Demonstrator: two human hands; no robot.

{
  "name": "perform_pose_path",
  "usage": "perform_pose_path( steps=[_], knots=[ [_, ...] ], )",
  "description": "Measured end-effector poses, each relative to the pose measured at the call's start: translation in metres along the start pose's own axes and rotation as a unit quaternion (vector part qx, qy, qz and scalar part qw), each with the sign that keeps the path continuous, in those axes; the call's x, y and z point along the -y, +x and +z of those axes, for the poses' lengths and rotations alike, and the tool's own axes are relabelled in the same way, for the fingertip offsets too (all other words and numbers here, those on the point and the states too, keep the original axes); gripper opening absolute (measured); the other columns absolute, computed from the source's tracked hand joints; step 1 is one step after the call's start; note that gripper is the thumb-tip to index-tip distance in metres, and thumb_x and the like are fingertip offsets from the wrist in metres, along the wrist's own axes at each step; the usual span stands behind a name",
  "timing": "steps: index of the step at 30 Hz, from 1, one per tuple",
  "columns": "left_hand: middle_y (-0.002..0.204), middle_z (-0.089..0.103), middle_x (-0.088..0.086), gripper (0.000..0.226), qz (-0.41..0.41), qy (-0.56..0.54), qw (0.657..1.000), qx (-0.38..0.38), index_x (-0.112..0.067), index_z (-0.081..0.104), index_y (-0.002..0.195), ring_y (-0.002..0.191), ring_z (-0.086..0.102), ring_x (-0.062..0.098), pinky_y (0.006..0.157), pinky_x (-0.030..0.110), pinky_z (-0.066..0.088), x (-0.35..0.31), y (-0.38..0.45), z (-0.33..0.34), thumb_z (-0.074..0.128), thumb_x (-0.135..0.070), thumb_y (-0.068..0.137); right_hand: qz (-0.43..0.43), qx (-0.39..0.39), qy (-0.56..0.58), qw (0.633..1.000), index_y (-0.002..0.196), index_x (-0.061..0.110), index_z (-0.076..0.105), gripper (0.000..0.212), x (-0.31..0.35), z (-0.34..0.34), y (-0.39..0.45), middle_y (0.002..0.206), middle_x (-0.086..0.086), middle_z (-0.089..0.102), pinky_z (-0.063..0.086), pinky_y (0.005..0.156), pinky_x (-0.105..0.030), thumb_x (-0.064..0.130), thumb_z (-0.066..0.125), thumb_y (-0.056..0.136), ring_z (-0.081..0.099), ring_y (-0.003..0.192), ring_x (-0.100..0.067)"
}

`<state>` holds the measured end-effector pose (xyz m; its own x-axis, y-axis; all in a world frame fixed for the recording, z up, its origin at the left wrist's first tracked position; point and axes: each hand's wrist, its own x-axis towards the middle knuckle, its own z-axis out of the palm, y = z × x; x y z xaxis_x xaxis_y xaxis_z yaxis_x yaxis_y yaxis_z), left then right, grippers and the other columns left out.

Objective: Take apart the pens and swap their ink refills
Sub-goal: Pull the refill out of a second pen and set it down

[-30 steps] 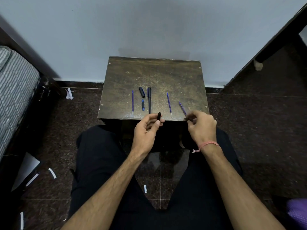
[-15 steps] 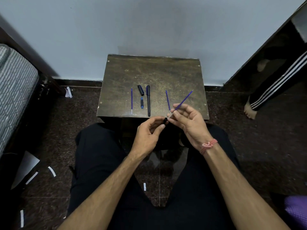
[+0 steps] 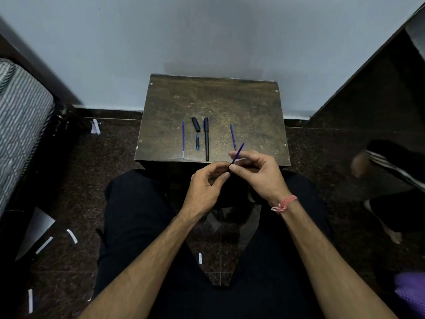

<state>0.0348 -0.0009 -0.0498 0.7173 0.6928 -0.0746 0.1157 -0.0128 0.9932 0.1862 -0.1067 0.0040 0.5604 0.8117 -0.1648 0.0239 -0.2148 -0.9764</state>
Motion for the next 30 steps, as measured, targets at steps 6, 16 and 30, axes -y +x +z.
perform_pose_path(
  steps=[6, 16, 30],
  knots=[
    [0.121, 0.084, -0.016, 0.031, -0.004, -0.002, 1.0, 0.003, -0.047, 0.079, 0.124, 0.117, 0.08, 0.007, 0.103, 0.027, 0.063, 0.0, 0.0, 0.001, 0.075, -0.024, 0.104, -0.013, -0.044, 0.045, 0.998, 0.108, 0.017, 0.086, 0.014, 0.002, -0.001, 0.002, 0.101, -0.005, 0.085, 0.061, 0.085, -0.024, 0.014, 0.083, 0.095, 0.077, 0.088, -0.01],
    [0.11, 0.086, -0.007, 0.024, 0.001, -0.037, 0.997, -0.063, -0.04, 0.08, 0.126, 0.104, 0.082, 0.009, 0.083, 0.021, 0.061, -0.01, 0.0, -0.003, 0.073, -0.026, 0.107, -0.005, -0.047, 0.011, 0.999, 0.121, 0.029, 0.082, 0.023, 0.0, 0.009, 0.012, 0.107, -0.001, 0.082, 0.063, 0.073, -0.028, 0.031, 0.08, 0.098, 0.075, 0.089, -0.015],
    [0.11, 0.083, -0.007, 0.015, -0.009, -0.048, 0.957, -0.286, -0.028, 0.075, 0.124, 0.098, 0.078, 0.005, 0.079, 0.016, 0.058, -0.016, 0.008, -0.029, 0.067, -0.026, 0.111, -0.137, 0.051, -0.476, 0.867, 0.133, 0.029, 0.074, 0.031, 0.041, 0.087, 0.075, 0.134, 0.003, 0.069, 0.054, 0.098, -0.045, 0.029, 0.057, 0.107, 0.057, 0.123, -0.026]
  ],
)
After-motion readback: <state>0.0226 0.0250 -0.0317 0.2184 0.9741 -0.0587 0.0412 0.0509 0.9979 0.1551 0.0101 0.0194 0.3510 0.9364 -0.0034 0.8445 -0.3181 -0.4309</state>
